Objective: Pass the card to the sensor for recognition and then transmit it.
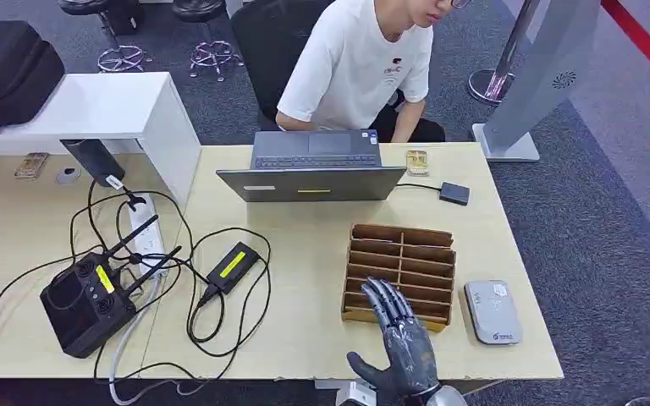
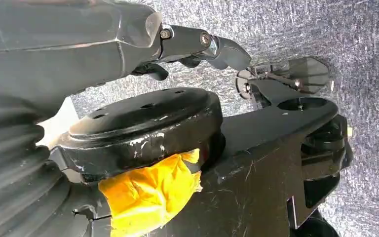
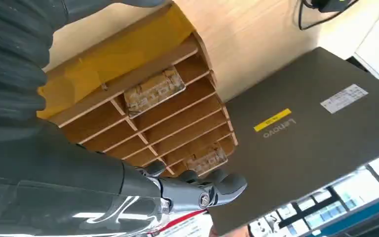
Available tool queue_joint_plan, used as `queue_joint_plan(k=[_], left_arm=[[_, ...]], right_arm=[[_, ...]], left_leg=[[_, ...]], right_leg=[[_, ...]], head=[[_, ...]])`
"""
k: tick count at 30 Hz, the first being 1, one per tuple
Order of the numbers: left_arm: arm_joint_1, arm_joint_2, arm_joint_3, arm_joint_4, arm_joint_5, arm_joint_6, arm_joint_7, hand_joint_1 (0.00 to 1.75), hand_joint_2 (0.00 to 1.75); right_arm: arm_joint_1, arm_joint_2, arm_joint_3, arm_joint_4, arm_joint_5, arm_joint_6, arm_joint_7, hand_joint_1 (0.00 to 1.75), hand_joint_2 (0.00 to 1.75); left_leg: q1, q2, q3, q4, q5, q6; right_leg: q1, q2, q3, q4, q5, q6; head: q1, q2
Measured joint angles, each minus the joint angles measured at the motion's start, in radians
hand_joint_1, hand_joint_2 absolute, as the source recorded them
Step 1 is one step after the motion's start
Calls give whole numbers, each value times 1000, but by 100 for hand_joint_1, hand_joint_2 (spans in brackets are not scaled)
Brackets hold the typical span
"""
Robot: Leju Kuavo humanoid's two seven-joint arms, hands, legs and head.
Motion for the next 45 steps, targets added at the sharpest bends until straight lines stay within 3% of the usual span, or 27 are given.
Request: queue_joint_plan(k=[10,22,45], left_arm=[[0,0,0,0,-8,-2,1,0,175],[0,0,0,0,-14,-2,2,0,175],[-1,0,-8,0,-29,-10,2,0,175]], right_arm=[[-5,6,-6,50,4,-24,25,0,175],[5,33,-102,86,42,-26,18,0,175],[-46,83,-104,137,27,-21,0,0,175]], left_leg=[[0,0,0,0,0,0],[0,0,0,0,0,0],[0,0,0,0,0,0]], right_leg=[[0,0,0,0,0,0],[0,0,0,0,0,0],[0,0,0,0,0,0]], head=[[0,0],[0,0],[0,0]])
